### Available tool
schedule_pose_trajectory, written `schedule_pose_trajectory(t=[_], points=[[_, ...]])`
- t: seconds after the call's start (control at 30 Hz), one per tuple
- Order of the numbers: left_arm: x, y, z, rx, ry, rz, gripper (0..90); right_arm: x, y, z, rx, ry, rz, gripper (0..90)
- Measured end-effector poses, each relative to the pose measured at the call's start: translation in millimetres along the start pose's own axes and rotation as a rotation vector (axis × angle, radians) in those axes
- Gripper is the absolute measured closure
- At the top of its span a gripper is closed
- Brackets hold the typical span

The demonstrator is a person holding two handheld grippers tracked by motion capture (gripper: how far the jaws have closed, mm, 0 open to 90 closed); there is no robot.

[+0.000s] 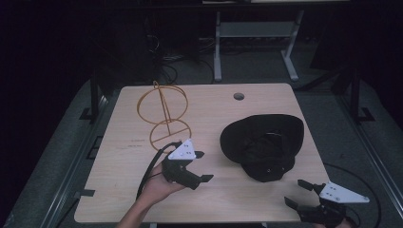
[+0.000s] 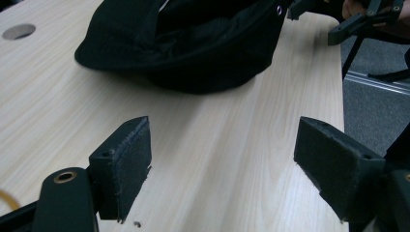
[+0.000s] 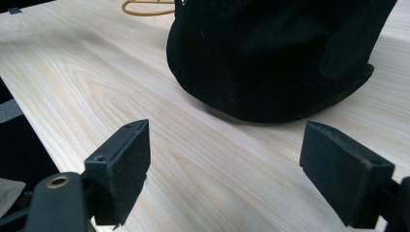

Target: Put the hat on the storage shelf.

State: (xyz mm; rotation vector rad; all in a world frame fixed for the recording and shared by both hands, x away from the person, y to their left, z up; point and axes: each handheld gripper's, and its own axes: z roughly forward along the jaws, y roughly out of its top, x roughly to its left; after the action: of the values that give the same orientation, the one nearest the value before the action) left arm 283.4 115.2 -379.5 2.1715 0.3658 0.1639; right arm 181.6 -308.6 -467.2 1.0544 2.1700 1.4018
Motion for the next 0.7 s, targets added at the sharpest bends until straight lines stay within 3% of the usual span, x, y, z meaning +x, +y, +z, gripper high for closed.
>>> schedule_pose_trajectory(t=[0.43,0.7], points=[[0.4,32.0,27.7,0.026,-0.033,0.051,19.9,-1.0,-1.1,-1.4,-0.001,0.003,0.0,17.8],[0.8,41.5,36.9,0.03,-0.055,0.063,20.0,-1.6,-1.3,-2.5,-0.009,0.005,0.004,17.8]])
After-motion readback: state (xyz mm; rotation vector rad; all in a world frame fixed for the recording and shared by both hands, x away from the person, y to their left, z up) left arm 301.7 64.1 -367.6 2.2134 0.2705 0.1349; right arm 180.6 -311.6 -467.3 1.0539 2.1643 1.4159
